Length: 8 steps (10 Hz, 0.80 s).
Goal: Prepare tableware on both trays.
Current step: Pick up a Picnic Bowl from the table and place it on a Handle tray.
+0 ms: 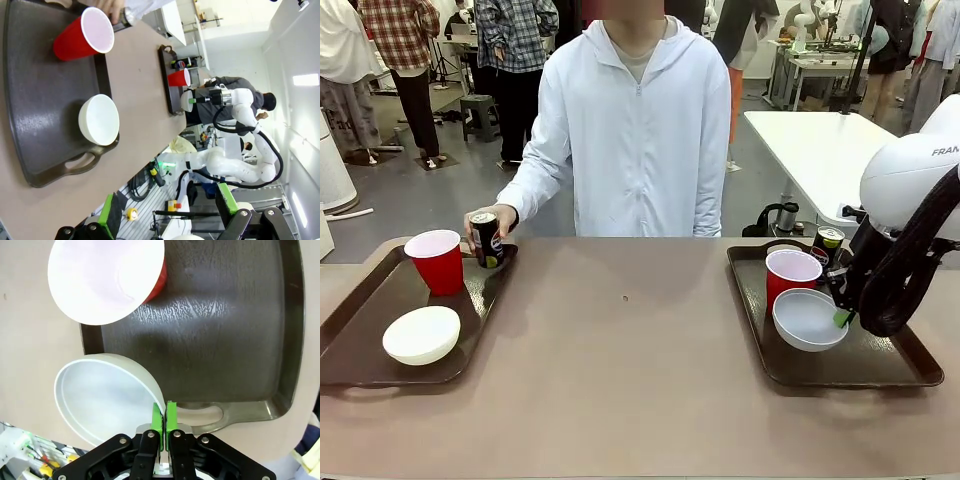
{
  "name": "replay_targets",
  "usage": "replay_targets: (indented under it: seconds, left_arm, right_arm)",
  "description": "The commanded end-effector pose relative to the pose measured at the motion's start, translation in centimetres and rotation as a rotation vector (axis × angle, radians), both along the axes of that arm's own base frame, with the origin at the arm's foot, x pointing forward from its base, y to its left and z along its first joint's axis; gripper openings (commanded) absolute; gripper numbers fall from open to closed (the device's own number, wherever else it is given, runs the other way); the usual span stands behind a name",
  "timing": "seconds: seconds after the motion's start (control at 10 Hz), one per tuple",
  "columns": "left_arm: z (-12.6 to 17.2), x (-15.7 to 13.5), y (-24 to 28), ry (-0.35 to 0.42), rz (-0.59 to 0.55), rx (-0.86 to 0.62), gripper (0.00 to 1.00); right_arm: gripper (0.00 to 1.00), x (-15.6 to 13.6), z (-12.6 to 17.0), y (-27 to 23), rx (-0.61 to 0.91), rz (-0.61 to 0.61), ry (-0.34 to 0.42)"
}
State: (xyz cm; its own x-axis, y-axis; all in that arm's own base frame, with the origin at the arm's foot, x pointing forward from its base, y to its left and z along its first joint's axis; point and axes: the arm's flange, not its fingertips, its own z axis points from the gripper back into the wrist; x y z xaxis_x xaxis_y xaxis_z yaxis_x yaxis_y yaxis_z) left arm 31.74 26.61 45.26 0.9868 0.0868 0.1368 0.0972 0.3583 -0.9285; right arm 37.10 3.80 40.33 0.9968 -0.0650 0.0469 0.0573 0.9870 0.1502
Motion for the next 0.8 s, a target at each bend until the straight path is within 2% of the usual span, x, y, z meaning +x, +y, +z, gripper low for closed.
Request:
replay_targets:
  seconds: [0.0,0.2,0.7]
  left_arm:
    - [0.1,-0.2,0.0,-0.011,0.003,-0.006,1.0]
    - [0.1,-0.2,0.0,-0.011,0.003,-0.006,1.0]
    - [0.1,-0.2,0.0,-0.011,0.003,-0.006,1.0]
  right_arm:
    - [0.04,0.1,-0.3,0.0,0.0,-0.002,0.005]
    - [0.04,2.2,-2.0,-0.1,0.009,-0.021,0.056]
    - [0.04,3.8,-4.4,-0.4,-0.012,-0.033,0.105]
